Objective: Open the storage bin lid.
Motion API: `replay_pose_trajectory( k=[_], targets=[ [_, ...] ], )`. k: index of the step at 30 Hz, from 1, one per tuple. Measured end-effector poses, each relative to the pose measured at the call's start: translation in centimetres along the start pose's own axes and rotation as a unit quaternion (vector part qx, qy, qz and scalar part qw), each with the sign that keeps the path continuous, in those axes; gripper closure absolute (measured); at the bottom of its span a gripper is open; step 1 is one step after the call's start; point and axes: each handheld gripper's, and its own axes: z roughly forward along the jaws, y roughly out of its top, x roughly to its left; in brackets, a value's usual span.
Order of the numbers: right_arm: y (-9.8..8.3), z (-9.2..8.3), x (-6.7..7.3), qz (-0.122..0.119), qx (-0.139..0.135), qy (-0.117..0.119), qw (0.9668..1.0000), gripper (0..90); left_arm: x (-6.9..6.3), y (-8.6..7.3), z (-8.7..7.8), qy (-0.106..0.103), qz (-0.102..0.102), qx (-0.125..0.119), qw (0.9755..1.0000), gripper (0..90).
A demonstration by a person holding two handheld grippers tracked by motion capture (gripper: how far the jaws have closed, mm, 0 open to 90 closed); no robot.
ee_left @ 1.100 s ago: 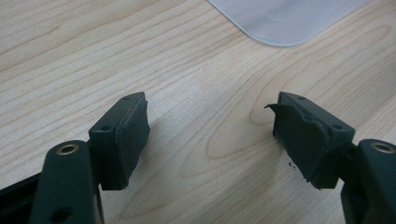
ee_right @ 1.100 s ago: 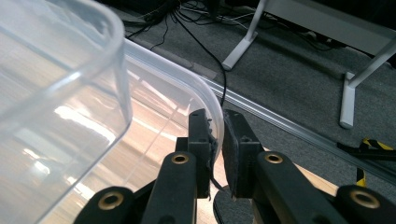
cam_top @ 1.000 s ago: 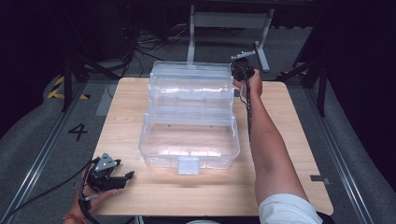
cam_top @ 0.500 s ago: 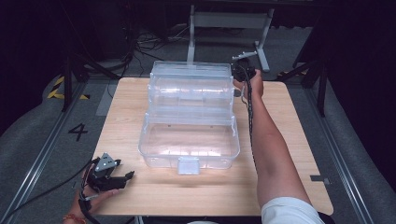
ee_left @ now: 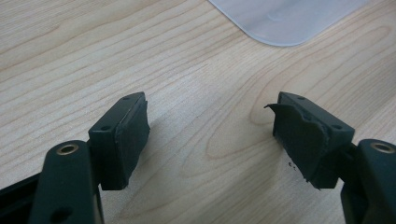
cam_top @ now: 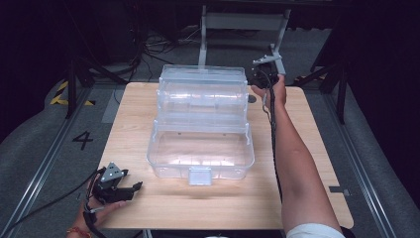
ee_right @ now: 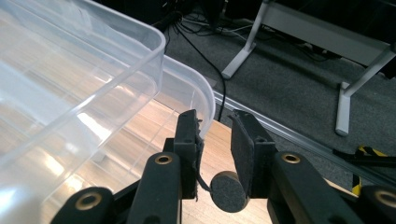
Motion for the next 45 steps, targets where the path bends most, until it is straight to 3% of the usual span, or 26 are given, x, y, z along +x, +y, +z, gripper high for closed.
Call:
replay_pose_trajectory(
  k=[15, 37, 45],
  targets=[
    [-0.9, -3.5, 0.3, -0.028, -0.02, 0.007, 0.9994, 70.4, 0.0, 0.0, 0.0, 0.0, 0.002, 0.001, 1.0, 27.3],
    [-3.6, -7.0, 0.6, -0.07, -0.017, 0.025, 0.9971, 61.6, 0.0, 0.0, 0.0, 0.0, 0.002, 0.001, 1.0, 27.3],
    [-4.8, -8.2, 1.4, -0.086, -0.009, 0.044, 0.9953, 55.6, 0.0, 0.0, 0.0, 0.0, 0.001, 0.001, 1.0, 27.2]
  ],
)
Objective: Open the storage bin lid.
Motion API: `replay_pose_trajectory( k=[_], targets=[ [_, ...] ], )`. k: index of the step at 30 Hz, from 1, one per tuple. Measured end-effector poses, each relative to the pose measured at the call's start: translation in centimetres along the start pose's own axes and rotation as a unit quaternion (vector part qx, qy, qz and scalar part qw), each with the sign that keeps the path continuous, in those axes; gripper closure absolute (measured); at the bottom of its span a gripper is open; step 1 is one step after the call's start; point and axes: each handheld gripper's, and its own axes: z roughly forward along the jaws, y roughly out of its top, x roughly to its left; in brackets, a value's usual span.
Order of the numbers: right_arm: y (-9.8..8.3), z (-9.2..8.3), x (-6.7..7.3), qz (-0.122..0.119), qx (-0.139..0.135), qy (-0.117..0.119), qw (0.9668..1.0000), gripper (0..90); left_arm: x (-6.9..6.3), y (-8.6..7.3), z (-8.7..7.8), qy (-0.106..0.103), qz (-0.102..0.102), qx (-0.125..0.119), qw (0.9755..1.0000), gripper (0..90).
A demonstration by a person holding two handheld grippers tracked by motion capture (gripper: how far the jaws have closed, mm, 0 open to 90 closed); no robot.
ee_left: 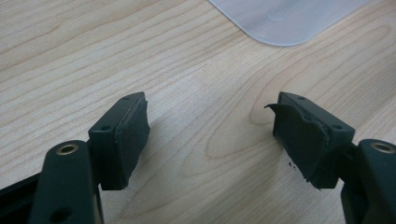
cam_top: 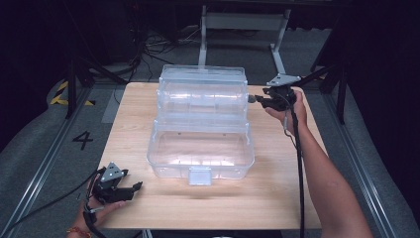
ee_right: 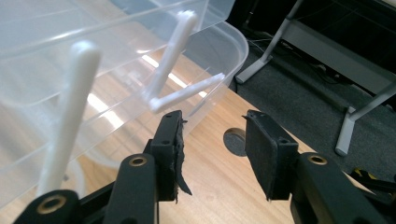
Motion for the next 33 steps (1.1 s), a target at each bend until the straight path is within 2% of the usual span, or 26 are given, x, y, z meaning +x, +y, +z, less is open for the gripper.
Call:
replay_pose_trajectory(
  k=[5, 7, 11, 13, 19, 21, 24, 26, 28, 31, 33],
  targets=[
    [-0.6, -0.9, 0.6, -0.016, 0.002, 0.002, 0.9999, 51.6, 0.0, 0.0, 0.0, 0.0, 0.0, 0.0, 1.0, 27.2],
    [-0.9, -1.2, 0.8, -0.014, 0.008, 0.01, 0.9998, 47.5, 0.0, 0.0, 0.0, 0.001, 0.0, 0.003, 1.0, 27.0],
    [-1.8, -1.7, 1.0, -0.023, 0.009, 0.002, 0.9997, 43.4, 0.0, 0.0, -0.1, 0.001, 0.001, 0.003, 1.0, 27.0],
    [-2.2, -2.0, 0.9, -0.015, 0.015, 0.008, 0.9997, 40.2, 0.0, 0.0, -0.1, 0.001, 0.001, 0.003, 1.0, 27.0],
    [-3.2, -2.8, 1.1, -0.021, 0.01, 0.002, 0.9997, 37.2, 0.0, 0.0, 0.0, 0.002, 0.001, 0.0, 1.0, 27.0],
    [-3.5, -3.0, 1.1, -0.015, 0.015, 0.008, 0.9997, 35.4, 0.0, 0.0, 0.0, 0.001, 0.001, 0.001, 1.0, 27.0],
    [-4.2, -3.4, 1.5, -0.025, 0.012, -0.001, 0.9996, 35.6, 0.0, 0.0, 0.0, 0.003, 0.0, 0.0, 1.0, 27.1],
    [-4.7, -3.5, 1.5, -0.018, 0.02, 0.011, 0.9996, 34.8, 0.0, 0.0, 0.0, 0.002, 0.0, -0.001, 1.0, 27.0],
    [-5.1, -3.9, 1.8, -0.028, 0.016, 0.004, 0.9995, 35.3, -0.1, 0.0, 0.0, 0.002, 0.001, -0.001, 1.0, 26.8],
    [-5.8, -4.3, 2.0, -0.024, 0.025, 0.014, 0.9993, 33.6, -0.1, -0.1, 0.0, 0.002, 0.0, -0.001, 1.0, 26.4],
    [-6.2, -4.7, 2.1, -0.026, 0.018, 0.005, 0.9995, 33.7, -0.1, -0.1, 0.0, 0.003, 0.0, 0.0, 1.0, 26.4]
  ],
)
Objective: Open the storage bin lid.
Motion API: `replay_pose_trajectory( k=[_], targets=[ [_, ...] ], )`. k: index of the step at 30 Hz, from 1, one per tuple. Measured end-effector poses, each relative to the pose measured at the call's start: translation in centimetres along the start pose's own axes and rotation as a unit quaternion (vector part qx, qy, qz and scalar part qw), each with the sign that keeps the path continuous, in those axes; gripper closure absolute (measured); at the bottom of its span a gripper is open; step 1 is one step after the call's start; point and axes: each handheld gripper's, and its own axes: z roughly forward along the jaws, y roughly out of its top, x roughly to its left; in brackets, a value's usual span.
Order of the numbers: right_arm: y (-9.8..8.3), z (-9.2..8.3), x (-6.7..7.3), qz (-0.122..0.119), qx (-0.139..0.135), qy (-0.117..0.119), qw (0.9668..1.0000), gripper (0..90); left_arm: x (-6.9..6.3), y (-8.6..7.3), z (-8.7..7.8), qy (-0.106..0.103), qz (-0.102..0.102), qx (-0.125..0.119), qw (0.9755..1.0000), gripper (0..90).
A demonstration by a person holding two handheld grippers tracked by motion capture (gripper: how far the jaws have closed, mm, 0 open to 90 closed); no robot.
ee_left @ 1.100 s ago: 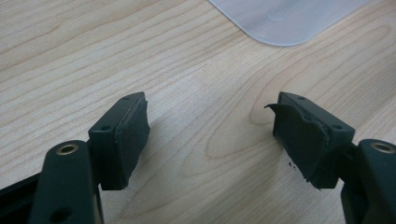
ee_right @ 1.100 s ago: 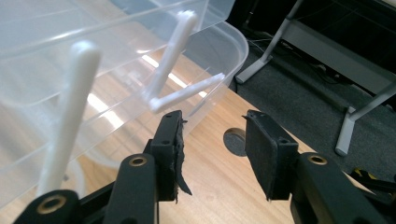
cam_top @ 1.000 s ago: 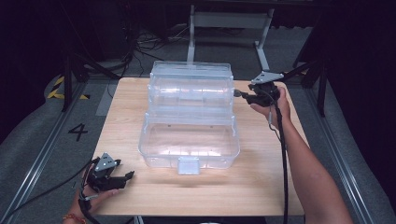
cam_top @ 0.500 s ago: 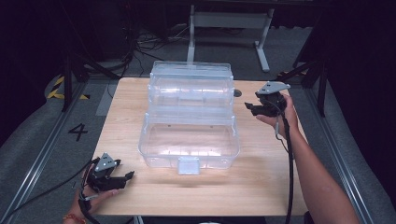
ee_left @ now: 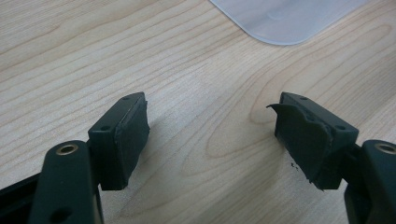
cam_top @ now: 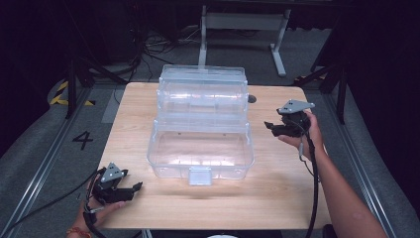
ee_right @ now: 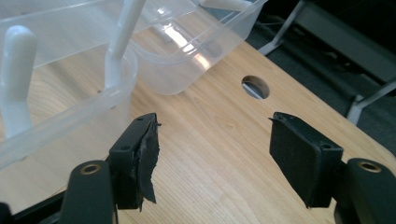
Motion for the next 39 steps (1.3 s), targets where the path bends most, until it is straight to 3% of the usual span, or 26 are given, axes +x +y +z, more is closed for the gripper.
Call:
replay_pose_trajectory(
  k=[4, 7, 23, 33, 35, 39],
  targets=[
    [-0.8, -0.5, 0.2, 0.002, 0.011, 0.003, 0.9999, 32.0, 0.0, 0.0, 0.0, 0.0, 0.0, 0.0, 1.0, 26.4],
    [-1.6, -1.1, 0.5, -0.004, 0.004, -0.006, 1.0, 32.2, 0.0, 0.0, 0.0, 0.0, 0.0, 0.001, 1.0, 26.4],
    [-5.8, -3.0, 1.7, 0.004, -0.001, 0.003, 1.0, 29.9, 0.0, 0.0, 0.0, 0.001, -0.001, 0.0, 1.0, 26.2],
    [-8.4, -3.5, 2.9, -0.005, 0.018, -0.008, 0.9998, 28.4, 0.0, 0.0, 0.0, 0.002, -0.003, 0.001, 1.0, 26.2],
    [-8.8, -3.6, 3.0, 0.001, 0.023, -0.009, 0.9997, 27.2, 0.0, 0.0, 0.0, 0.002, -0.002, 0.001, 1.0, 26.2],
    [-9.8, -3.8, 2.9, 0.034, 0.034, 0.009, 0.9988, 25.6, 0.0, 0.0, 0.0, 0.002, -0.003, 0.001, 1.0, 26.2]
  ],
)
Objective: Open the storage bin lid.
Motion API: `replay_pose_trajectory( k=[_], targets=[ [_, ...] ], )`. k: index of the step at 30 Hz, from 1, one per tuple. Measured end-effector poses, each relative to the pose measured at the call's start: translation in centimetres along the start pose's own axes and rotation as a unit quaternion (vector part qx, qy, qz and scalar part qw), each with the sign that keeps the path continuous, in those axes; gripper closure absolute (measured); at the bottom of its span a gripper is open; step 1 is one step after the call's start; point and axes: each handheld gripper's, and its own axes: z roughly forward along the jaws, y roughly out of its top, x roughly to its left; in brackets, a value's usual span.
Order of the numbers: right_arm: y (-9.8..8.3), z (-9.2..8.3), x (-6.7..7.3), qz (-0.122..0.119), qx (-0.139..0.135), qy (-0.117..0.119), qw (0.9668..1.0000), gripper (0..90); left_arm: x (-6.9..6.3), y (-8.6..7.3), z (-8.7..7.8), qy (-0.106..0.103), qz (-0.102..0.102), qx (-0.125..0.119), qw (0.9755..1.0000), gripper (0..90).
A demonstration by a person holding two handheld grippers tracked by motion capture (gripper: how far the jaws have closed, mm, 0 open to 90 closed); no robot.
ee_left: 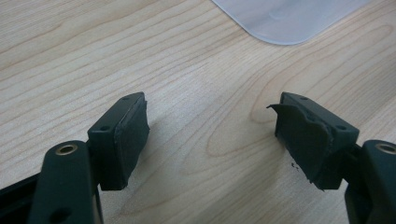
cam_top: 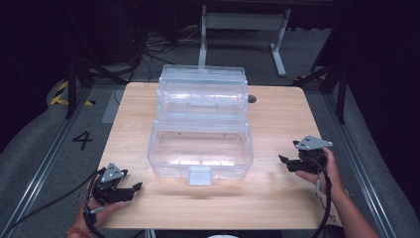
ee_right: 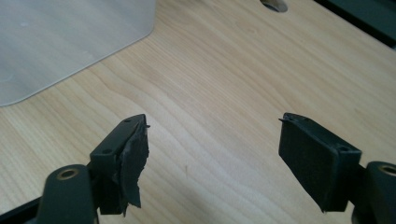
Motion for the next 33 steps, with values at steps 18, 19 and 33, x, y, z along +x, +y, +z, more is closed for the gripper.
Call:
replay_pose_trajectory(
  k=[18, 19, 33],
  targets=[
    [-5.2, -0.6, 0.9, 0.033, 0.015, -0.004, 0.9993, 27.9, 0.0, 0.0, 0.0, 0.001, 0.0, 0.0, 1.0, 25.9],
    [-5.4, -0.6, 0.9, 0.031, 0.015, -0.007, 0.9994, 27.9, 0.0, 0.0, 0.0, 0.001, 0.0, 0.0, 1.0, 25.8],
    [-7.8, -1.0, 1.1, 0.087, 0.003, 0.015, 0.9961, 25.1, 0.2, 0.1, 0.1, 0.0, 0.002, -0.001, 1.0, 24.8]
  ],
)
